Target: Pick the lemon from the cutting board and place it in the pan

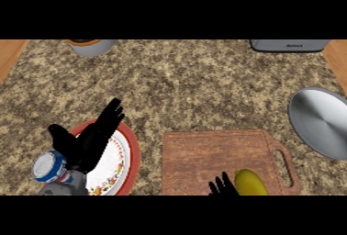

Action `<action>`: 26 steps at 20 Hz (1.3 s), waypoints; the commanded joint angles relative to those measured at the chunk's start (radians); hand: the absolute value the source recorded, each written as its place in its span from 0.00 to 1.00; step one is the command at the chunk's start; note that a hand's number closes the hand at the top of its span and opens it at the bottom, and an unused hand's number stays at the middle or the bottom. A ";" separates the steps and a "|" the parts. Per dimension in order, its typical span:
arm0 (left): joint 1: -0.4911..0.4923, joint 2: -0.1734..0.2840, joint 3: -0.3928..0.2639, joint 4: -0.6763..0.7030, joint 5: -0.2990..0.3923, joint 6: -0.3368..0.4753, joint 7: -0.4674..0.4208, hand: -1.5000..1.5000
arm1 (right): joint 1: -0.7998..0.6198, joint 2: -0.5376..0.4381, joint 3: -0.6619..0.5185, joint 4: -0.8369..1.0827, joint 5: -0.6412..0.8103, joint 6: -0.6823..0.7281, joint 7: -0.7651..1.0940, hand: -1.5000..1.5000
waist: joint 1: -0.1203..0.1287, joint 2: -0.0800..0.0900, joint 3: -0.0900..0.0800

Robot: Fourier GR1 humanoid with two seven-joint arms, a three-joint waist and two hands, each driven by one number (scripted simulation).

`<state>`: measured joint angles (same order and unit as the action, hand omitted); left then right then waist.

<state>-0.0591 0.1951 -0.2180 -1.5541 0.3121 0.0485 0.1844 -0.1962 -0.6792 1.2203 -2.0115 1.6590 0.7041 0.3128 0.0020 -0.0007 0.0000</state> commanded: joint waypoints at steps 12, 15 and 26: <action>-0.010 -0.040 0.045 0.009 -0.028 -0.038 0.007 0.50 | -0.025 0.023 -0.113 0.122 0.090 -0.192 -0.202 1.00 | 0.000 0.000 0.000; 0.033 -0.017 0.034 -0.006 -0.028 -0.081 -0.007 0.50 | -0.084 -0.024 -0.133 0.191 0.100 -0.326 -0.282 1.00 | 0.006 0.001 0.000; 0.038 -0.032 0.083 -0.016 -0.046 -0.025 0.013 0.50 | 0.250 0.168 -0.373 0.163 -0.109 -0.436 -0.020 1.00 | -0.091 0.002 0.007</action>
<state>-0.0416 0.1538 -0.1567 -1.5679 0.2691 0.0110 0.2085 -0.1074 -0.6021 0.9646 -1.8218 1.7006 0.2822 0.1606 -0.0324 -0.0020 0.0013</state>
